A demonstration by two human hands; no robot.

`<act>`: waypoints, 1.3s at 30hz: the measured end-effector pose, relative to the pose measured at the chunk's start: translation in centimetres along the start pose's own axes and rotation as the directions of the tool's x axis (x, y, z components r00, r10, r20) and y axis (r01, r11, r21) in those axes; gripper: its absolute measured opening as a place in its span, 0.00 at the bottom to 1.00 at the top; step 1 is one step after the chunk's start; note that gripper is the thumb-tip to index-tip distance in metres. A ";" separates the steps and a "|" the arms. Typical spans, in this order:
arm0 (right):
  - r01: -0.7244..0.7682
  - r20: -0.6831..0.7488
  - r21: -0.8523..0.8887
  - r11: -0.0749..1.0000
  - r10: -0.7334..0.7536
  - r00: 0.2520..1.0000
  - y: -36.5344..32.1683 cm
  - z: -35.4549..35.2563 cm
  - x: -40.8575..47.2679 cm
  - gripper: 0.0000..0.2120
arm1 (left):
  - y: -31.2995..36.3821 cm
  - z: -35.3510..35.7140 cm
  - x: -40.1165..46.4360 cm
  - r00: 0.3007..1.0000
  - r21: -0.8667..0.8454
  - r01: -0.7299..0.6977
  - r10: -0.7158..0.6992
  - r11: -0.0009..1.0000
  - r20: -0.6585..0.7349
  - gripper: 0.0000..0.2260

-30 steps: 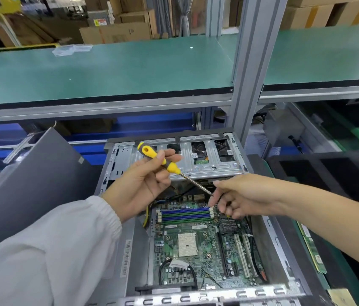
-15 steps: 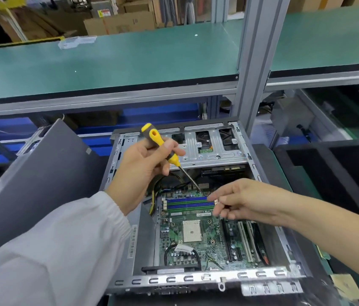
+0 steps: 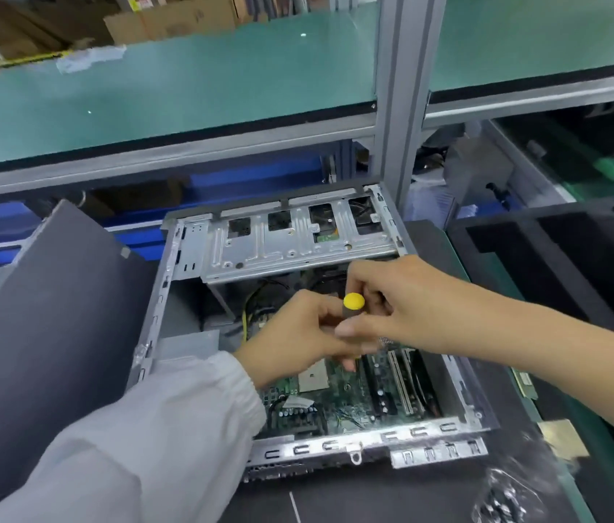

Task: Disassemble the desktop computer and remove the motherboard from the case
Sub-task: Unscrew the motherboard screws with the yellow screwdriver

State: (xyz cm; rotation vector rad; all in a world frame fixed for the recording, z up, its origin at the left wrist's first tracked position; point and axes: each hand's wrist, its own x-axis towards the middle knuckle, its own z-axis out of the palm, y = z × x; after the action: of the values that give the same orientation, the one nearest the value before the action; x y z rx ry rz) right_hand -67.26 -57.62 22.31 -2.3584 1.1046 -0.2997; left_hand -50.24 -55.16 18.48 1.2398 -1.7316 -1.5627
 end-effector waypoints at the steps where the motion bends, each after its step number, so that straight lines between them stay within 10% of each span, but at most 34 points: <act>1: -0.006 0.019 0.008 1.000 0.005 1.000 0.5 0.7 -0.3 0.15 | -0.6 0.1 0.2 0.999 -0.045 0.013 -0.011 0.999 0.040 0.08; 6: 0.026 0.048 0.084 0.996 -0.030 0.998 2.6 3.0 -1.4 0.08 | -2.7 0.3 1.3 0.969 -0.179 0.113 -0.068 0.977 0.239 0.11; 14: 0.061 0.316 0.069 0.996 -0.080 0.945 3.7 3.7 -0.8 0.05 | -4.1 1.4 2.3 0.957 -0.064 0.099 -0.078 0.993 0.281 0.14; 29: 0.217 0.365 -0.131 0.967 -0.157 0.918 3.6 4.1 -1.2 0.12 | -4.6 1.7 2.5 0.936 -0.033 0.139 -0.120 0.990 0.331 0.15; 39: 0.256 0.393 -0.290 0.922 -0.130 0.910 3.3 4.4 -1.4 0.16 | -5.5 1.9 2.6 0.934 0.280 0.129 -0.211 0.951 0.287 0.13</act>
State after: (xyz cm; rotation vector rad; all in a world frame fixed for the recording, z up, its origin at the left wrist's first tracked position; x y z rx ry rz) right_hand -68.54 -56.79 16.84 -2.6842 0.7856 0.2825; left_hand -51.43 -56.06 12.28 1.3550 -2.1340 -1.7568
